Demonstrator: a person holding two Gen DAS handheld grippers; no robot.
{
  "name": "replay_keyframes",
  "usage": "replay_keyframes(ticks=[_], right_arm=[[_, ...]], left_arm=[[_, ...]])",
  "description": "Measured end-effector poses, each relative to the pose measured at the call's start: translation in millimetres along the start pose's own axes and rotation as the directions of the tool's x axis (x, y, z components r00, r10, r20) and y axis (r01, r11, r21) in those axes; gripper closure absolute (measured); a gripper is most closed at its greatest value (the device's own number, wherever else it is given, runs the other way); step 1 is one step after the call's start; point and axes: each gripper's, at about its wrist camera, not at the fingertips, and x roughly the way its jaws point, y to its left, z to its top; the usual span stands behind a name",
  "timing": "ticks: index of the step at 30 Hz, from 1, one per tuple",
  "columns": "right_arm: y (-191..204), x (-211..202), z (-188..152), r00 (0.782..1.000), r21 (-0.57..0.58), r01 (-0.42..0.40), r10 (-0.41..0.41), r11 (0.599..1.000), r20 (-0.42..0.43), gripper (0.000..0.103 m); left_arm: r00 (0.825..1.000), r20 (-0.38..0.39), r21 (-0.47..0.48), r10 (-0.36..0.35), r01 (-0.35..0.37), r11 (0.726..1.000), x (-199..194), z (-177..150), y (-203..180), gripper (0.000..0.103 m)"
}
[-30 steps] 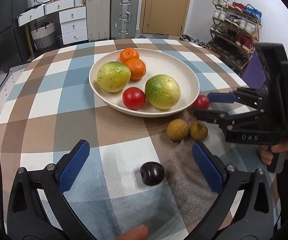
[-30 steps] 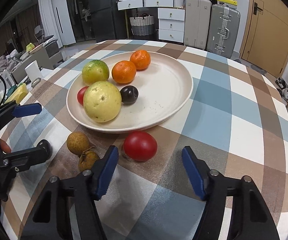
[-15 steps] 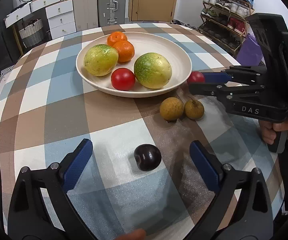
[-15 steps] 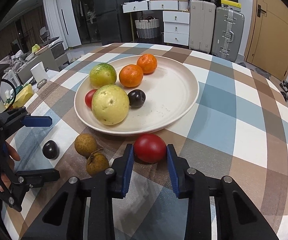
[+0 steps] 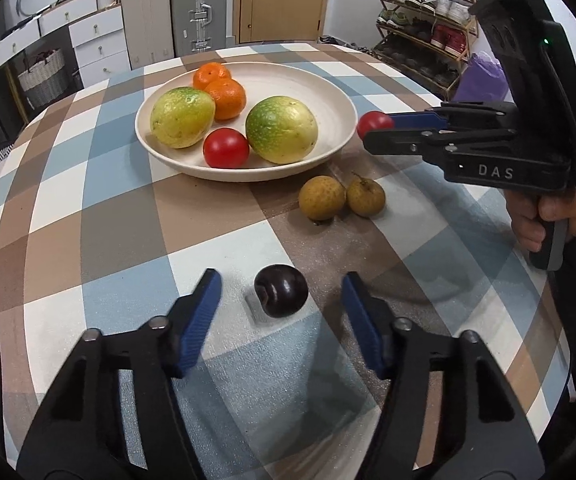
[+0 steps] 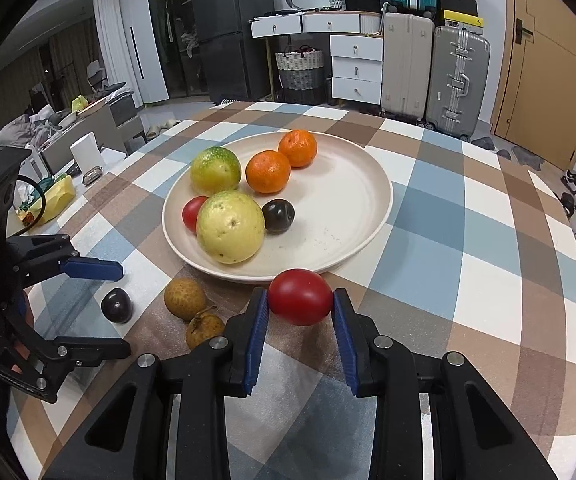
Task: Organize fruits
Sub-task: 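Grasp the dark plum with the left tool while the right tool grasps the red tomato, then lower the plum and tomato into the white plate and open both tools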
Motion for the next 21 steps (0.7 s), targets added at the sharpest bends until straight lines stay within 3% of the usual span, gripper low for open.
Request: replay_keyframes(ticks=[3, 5, 6, 15, 21], right_arm=[[-0.9, -1.6, 0.3, 1.0, 0.003, -0.007, 0.007, 1.0, 0.008, 0.07], [-0.7, -2.4, 0.4, 1.0, 0.0, -0.012, 0.012, 1.0, 0.013, 0.07], [-0.1, -3.3, 0.4, 1.0, -0.002, -0.015, 0.015, 1.0, 0.017, 0.07], [4.2, -8.1, 1.2, 0.998, -0.015, -0.031, 0.032, 0.999, 0.045, 0.07], [2.4, -14.7, 2.7, 0.996, -0.001, -0.034, 0.034, 0.999, 0.081, 0.07]], left_arm=[[1.0, 0.007, 0.009, -0.01, 0.01, 1.0, -2.2, -1.4, -1.4, 0.062], [1.0, 0.01, -0.001, -0.015, 0.016, 1.0, -2.9, -1.2, 0.7, 0.078], [1.0, 0.01, -0.008, -0.017, 0.017, 1.0, -3.1, -1.1, 2.1, 0.08], [0.998, 0.055, -0.064, -0.019, 0.022, 0.998, -10.7, 2.9, 13.0, 0.08], [0.992, 0.124, -0.118, -0.011, 0.026, 0.993, -18.3, 8.7, 21.4, 0.08]])
